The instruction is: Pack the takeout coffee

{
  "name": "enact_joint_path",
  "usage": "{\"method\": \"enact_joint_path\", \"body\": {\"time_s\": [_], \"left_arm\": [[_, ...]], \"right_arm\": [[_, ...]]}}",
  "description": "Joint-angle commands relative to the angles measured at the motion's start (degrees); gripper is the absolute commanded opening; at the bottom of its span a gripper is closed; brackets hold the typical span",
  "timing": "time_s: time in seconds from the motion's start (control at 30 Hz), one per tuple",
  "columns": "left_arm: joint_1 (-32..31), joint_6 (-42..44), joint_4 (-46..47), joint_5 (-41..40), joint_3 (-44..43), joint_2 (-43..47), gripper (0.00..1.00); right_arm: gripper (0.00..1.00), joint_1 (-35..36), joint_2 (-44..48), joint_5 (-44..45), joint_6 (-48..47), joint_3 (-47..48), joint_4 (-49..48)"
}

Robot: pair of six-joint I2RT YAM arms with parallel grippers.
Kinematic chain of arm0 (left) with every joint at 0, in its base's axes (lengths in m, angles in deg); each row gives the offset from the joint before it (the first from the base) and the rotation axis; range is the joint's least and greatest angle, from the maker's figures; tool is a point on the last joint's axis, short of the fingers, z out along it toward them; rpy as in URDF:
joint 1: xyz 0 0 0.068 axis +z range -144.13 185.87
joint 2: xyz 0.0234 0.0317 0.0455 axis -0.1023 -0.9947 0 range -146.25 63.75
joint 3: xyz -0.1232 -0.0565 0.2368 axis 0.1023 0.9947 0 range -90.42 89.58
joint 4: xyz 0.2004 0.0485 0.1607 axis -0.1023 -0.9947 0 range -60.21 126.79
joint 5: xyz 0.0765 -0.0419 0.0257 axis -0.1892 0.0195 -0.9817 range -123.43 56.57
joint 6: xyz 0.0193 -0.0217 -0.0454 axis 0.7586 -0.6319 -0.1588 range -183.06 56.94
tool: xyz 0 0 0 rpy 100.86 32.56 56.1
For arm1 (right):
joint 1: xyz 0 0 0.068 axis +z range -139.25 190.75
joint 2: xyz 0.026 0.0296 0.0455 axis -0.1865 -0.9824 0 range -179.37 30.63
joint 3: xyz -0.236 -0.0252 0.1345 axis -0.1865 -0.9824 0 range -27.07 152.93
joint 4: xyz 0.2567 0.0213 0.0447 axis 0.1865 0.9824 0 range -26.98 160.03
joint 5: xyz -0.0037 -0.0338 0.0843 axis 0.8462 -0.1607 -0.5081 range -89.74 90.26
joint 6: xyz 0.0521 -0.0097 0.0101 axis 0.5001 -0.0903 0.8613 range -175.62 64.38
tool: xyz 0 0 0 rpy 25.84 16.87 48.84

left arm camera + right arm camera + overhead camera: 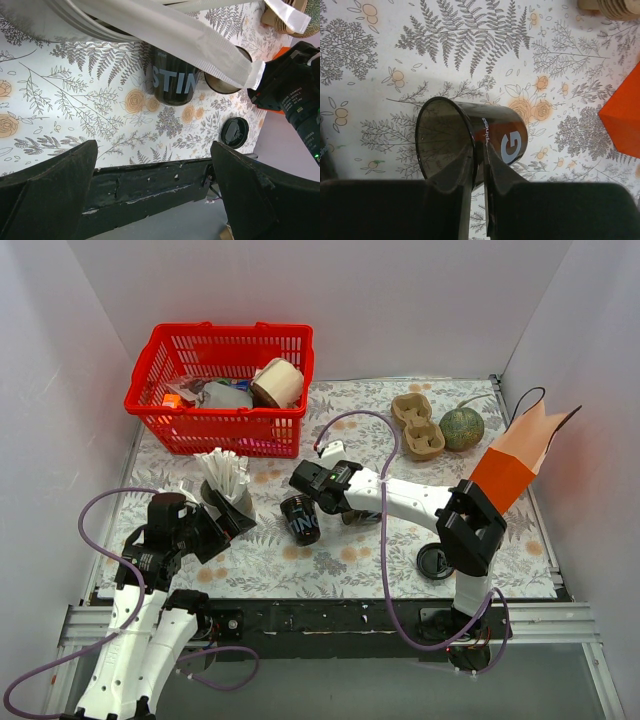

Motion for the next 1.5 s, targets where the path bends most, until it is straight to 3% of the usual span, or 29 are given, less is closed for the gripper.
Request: {"method": "enact_joint_path", "body": {"time_s": [0.0,0.07,0.23,0.37,0.57,0.9,1.13,1.47], "left_arm": [[-0.17,0.27,-0.71,-0.97,-0.11,0.06,0.98],[-0.17,0.27,-0.98,-1.15,-0.29,0.15,0.98],[-0.17,0.10,-1.15,-1.24,-0.82,0.07,0.98],[-0.17,-0.16,-0.98,-0.98,-0.90,0.06,0.98],[-0.17,-0.60,-0.71,-0.62,-0.99,0.33,0.98],[-0.17,-1.48,-0.27,-0.18,-0.55,0.24,0.98],[-0.17,-1.57,-0.80,-0.62,-0.29,0.15,0.98],[-0.17,-1.57,-0.63,-0.10,-0.11,0.07,0.98]], "right_arm": [[0.10,0.23,1.25,3.37,3.20,1.81,2.71],[0.02,0.23,1.95,3.81,3.29,1.37,2.54],[0.01,-0.11,9.06,2.50,0.84,-3.35,-4.63],[0.01,-3.44,17.49,-7.57,-2.86,-11.68,-16.13],[0.01,-16.45,27.26,-26.40,-6.29,-24.45,-33.98],[0.01,-27.62,26.13,-39.60,-7.61,-29.03,-37.80],[0.09,-28.33,25.69,-38.11,-8.14,-29.30,-36.48],[0.42,-28.42,27.34,-36.18,-9.54,-26.93,-32.00]]}}
